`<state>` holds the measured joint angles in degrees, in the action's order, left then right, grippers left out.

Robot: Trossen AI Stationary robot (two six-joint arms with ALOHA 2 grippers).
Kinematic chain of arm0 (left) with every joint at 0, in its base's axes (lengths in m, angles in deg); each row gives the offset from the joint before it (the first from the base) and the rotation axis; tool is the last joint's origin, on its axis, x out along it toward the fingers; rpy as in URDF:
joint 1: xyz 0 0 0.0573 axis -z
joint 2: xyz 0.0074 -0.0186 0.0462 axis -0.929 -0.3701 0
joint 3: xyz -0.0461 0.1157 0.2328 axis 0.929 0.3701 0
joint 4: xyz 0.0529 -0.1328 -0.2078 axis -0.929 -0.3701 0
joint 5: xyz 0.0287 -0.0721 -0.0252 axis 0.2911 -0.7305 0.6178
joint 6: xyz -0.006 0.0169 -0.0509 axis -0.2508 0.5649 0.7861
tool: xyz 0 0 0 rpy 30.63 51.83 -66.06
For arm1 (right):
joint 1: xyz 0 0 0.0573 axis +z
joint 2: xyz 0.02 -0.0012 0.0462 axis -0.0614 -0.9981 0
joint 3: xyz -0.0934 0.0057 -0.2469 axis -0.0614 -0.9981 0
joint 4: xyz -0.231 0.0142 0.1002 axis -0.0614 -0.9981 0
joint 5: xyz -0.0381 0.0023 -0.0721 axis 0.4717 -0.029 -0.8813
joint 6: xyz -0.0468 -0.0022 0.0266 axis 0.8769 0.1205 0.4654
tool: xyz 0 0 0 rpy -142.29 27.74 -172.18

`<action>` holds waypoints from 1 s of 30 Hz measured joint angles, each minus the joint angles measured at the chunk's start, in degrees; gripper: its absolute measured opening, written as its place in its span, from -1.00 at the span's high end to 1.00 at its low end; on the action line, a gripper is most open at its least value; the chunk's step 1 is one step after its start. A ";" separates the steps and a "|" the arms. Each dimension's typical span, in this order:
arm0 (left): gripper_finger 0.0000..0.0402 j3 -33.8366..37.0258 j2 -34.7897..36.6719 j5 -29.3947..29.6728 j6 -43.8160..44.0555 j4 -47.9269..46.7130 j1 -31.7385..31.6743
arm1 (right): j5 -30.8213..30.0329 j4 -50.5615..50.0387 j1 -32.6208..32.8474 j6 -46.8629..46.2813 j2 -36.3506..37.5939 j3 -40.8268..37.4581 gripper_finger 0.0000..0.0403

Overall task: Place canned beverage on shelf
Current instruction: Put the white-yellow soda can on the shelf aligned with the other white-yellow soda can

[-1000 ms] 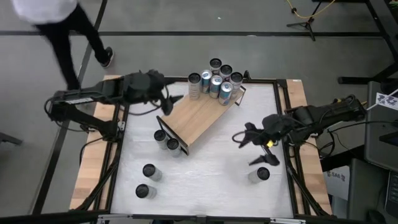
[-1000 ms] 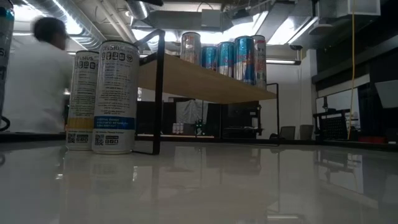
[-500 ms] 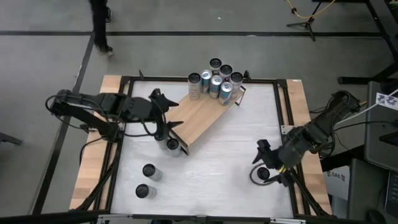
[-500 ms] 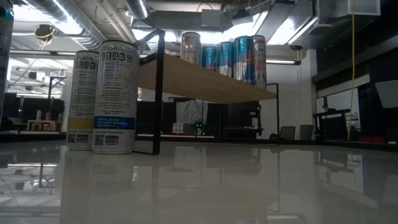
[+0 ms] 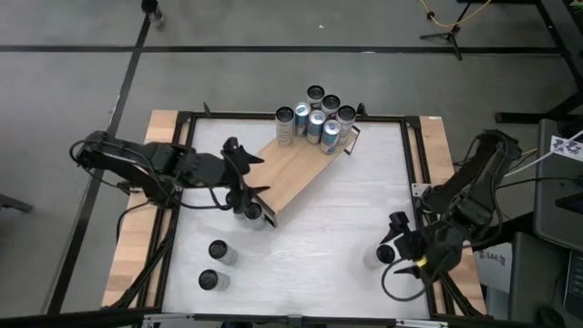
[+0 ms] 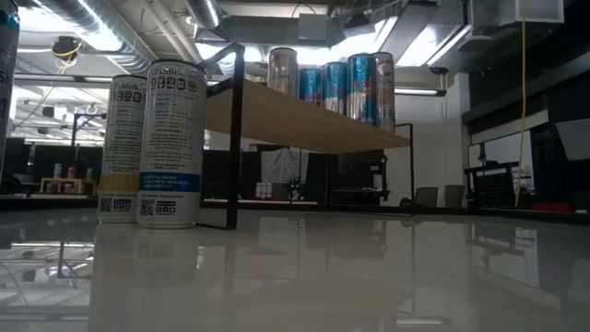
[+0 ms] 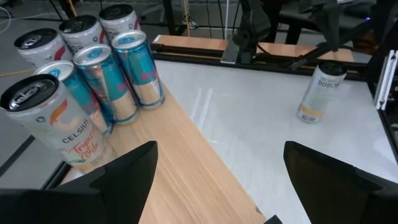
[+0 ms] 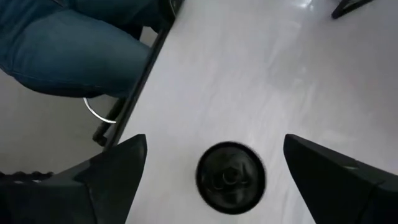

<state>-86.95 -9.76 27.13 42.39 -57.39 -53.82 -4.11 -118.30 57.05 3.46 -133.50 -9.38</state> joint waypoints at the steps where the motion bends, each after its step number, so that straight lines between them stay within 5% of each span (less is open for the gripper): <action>1: -0.70 0.00 -0.11 0.21 -0.03 0.01 -0.02 | -0.29 -0.16 0.45 -0.66 -0.51 0.00 -0.86; 30: -0.70 0.00 -1.61 1.02 -0.04 -0.07 -0.04 | -1.33 -9.62 0.84 -7.33 -10.37 -0.11 -0.86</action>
<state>-86.95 -11.37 28.15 42.34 -57.46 -53.86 -5.44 -127.92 57.89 -3.87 -143.87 -9.49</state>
